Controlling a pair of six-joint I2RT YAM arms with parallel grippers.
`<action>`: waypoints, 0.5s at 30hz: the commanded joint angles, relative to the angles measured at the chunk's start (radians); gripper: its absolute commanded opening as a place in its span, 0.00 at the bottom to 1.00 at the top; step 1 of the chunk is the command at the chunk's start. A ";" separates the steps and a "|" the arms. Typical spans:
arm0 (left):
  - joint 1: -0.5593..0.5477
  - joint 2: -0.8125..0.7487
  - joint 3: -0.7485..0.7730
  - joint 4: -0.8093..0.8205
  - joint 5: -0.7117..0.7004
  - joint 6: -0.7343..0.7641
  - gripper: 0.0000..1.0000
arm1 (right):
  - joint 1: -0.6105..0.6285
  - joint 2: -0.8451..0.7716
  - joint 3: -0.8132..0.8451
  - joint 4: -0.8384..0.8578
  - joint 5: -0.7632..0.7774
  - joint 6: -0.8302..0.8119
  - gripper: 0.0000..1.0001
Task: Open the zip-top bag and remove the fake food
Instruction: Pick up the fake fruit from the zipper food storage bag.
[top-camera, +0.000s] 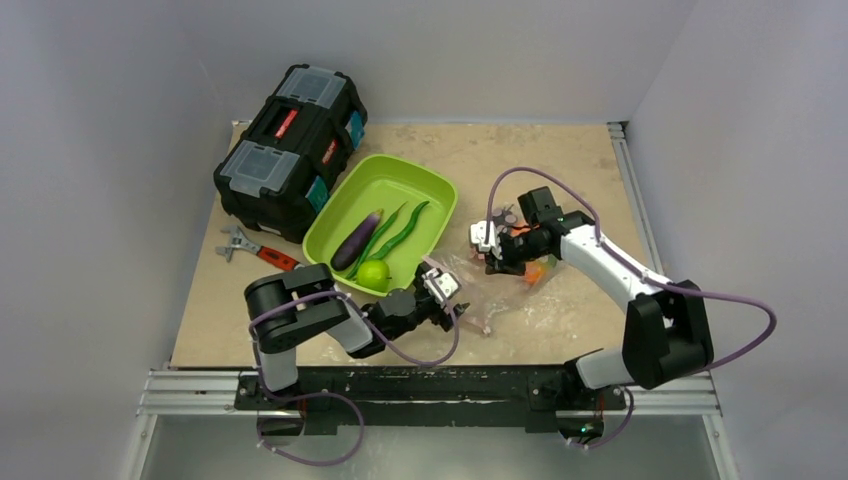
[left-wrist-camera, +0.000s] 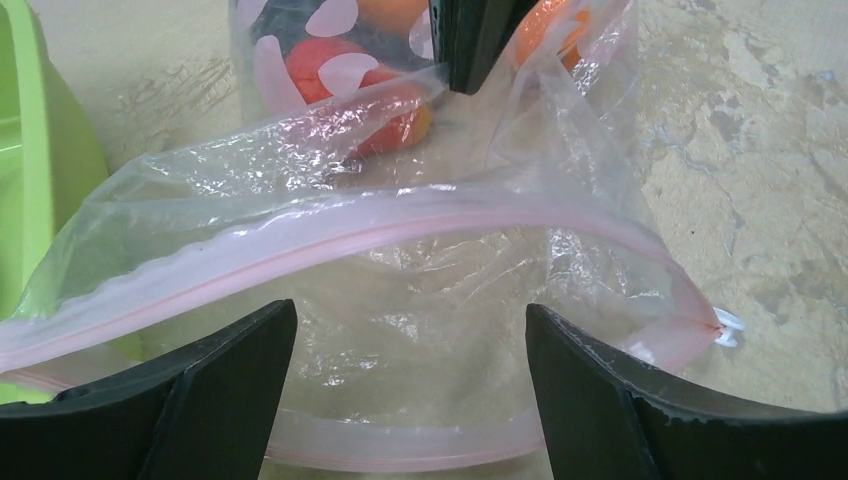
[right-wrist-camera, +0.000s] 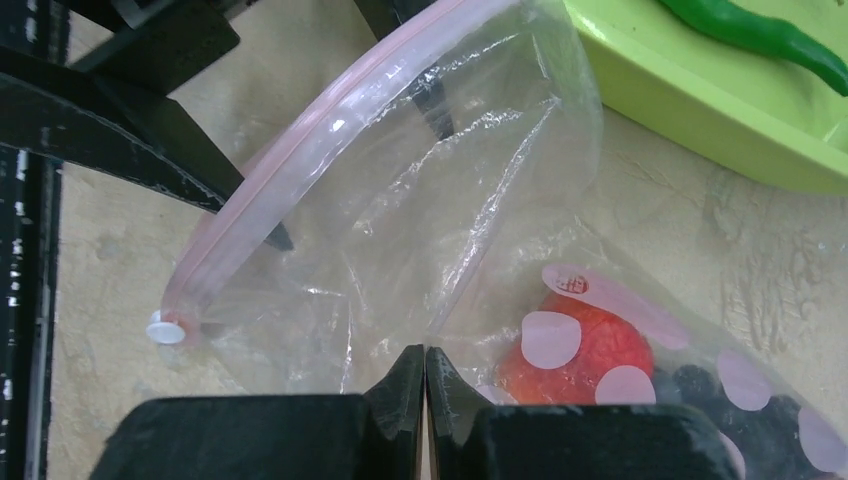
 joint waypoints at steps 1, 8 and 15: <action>-0.001 0.008 -0.029 0.229 -0.028 0.061 0.84 | 0.006 -0.075 0.076 -0.128 -0.150 -0.006 0.00; -0.001 -0.052 0.008 0.099 0.035 0.031 0.84 | 0.006 -0.147 0.083 -0.178 -0.213 0.014 0.00; -0.001 -0.039 0.024 0.026 0.032 0.026 0.81 | -0.037 -0.151 0.166 -0.064 -0.106 0.202 0.48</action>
